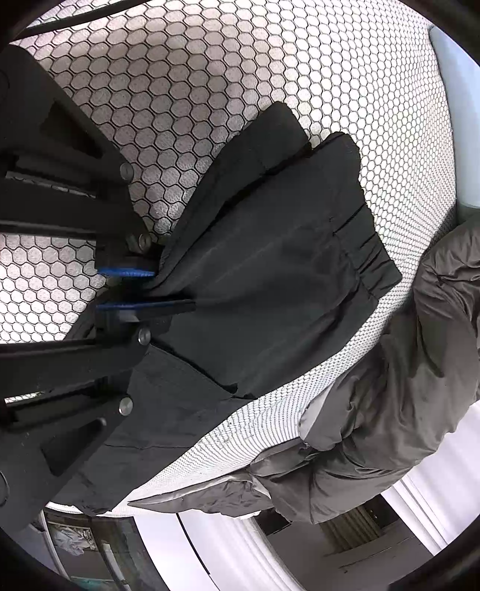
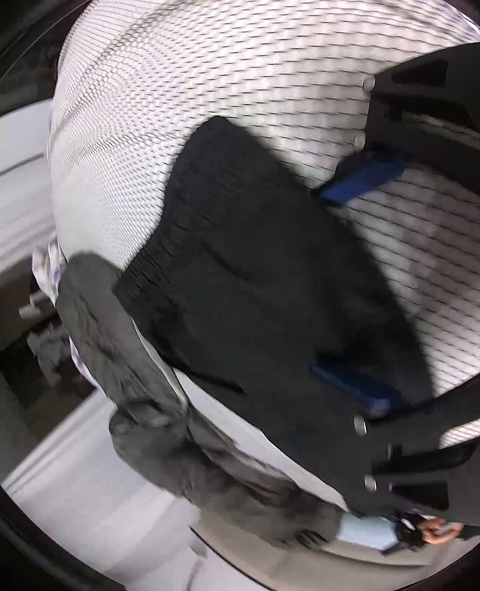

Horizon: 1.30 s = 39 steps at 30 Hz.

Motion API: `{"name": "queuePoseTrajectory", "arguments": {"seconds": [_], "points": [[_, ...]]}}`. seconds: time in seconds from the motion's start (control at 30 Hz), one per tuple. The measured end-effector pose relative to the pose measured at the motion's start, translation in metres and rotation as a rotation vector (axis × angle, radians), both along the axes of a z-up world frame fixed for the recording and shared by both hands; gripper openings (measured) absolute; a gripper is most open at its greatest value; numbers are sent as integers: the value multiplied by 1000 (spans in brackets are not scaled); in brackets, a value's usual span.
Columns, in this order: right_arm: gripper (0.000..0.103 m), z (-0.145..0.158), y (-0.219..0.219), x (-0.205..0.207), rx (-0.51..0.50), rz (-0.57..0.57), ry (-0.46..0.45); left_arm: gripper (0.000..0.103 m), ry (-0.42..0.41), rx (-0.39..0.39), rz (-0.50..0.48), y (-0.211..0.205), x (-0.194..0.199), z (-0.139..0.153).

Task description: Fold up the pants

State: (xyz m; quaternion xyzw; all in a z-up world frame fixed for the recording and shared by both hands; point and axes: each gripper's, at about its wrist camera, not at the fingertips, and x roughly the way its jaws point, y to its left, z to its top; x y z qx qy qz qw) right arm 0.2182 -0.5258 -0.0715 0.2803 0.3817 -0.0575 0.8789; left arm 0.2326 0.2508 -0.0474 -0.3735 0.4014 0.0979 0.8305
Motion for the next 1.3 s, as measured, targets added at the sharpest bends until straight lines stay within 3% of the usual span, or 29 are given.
{"name": "queuePoseTrajectory", "arguments": {"seconds": [0.07, 0.13, 0.23, 0.43, 0.6, 0.67, 0.73, 0.77, 0.87, 0.9, 0.97, 1.1, 1.17, 1.23, 1.3], "points": [[62, -4, -4, 22, 30, -7, 20, 7, 3, 5, -6, 0, 2, 1], [29, -5, -10, 33, 81, -10, 21, 7, -7, 16, -6, 0, -1, 5], [19, 7, 0, 27, 62, -8, -15, 5, -36, 31, -9, 0, -13, 15], [16, 28, 10, -37, 34, 44, -73, 4, -83, 65, -20, 8, -65, 35], [19, 26, 17, -103, 43, 108, -64, 5, -77, 96, -47, 16, -123, 31], [26, 21, 22, -113, 7, 144, -40, 8, -57, 118, -60, 18, -134, 25], [49, 19, 23, -124, -29, 142, -17, 11, -55, 137, -64, 16, -145, 26], [52, 20, 22, -128, -32, 131, -19, 13, -54, 160, -70, 13, -150, 29], [63, 28, 13, -142, -15, 94, -63, 47, -50, 262, -77, -2, -164, 42], [68, 30, 7, -145, -6, 74, -72, 64, -60, 297, -76, -8, -170, 48], [71, 31, -5, -148, -24, 18, -57, 80, -89, 360, -82, -23, -180, 60], [71, 27, -20, -146, 32, -44, -69, 88, -122, 416, -141, -53, -189, 75], [66, 22, -23, -142, 32, -62, -62, 102, -136, 415, -168, -66, -189, 78], [39, 19, -24, -138, 9, -69, -57, 102, -143, 408, -202, -83, -185, 79], [30, 16, -22, -138, -24, -71, -57, 102, -137, 408, -231, -97, -175, 76]]}}
